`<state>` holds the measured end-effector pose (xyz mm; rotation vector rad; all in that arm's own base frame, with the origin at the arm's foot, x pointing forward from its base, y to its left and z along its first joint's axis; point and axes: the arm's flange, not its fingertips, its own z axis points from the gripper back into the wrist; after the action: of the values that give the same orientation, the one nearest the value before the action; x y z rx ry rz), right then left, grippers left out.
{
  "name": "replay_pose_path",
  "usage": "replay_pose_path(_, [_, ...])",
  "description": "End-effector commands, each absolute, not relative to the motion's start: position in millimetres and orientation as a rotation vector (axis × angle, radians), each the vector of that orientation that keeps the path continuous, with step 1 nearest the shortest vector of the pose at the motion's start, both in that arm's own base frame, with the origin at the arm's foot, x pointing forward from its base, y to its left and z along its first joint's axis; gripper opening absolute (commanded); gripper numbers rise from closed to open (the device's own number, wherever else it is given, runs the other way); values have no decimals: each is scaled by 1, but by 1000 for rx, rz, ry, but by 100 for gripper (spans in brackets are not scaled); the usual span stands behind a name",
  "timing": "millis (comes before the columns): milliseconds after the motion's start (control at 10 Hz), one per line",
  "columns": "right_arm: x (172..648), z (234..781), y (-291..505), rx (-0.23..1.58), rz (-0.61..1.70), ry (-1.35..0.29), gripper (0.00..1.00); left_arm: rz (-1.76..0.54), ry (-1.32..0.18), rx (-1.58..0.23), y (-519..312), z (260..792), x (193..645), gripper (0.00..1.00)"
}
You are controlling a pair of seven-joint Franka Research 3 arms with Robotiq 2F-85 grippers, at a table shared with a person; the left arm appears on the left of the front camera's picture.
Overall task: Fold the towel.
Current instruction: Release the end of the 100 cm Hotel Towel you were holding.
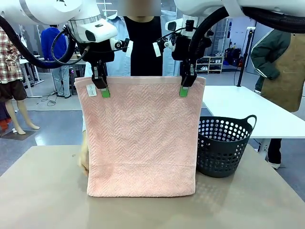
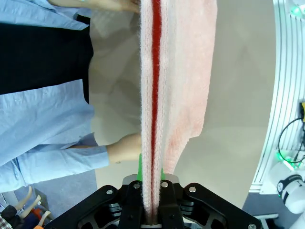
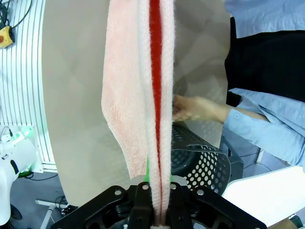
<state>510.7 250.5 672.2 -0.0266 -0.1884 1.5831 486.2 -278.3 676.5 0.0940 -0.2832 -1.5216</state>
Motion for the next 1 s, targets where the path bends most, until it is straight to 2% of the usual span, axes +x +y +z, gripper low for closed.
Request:
replay_pose_path(0, [511,673,250,-30,1591,-189,0,-1521,-285,95,-278,678,486,0])
replay_pose_path(900, [511,673,250,-30,1591,-189,0,-1521,-285,95,-278,678,486,0])
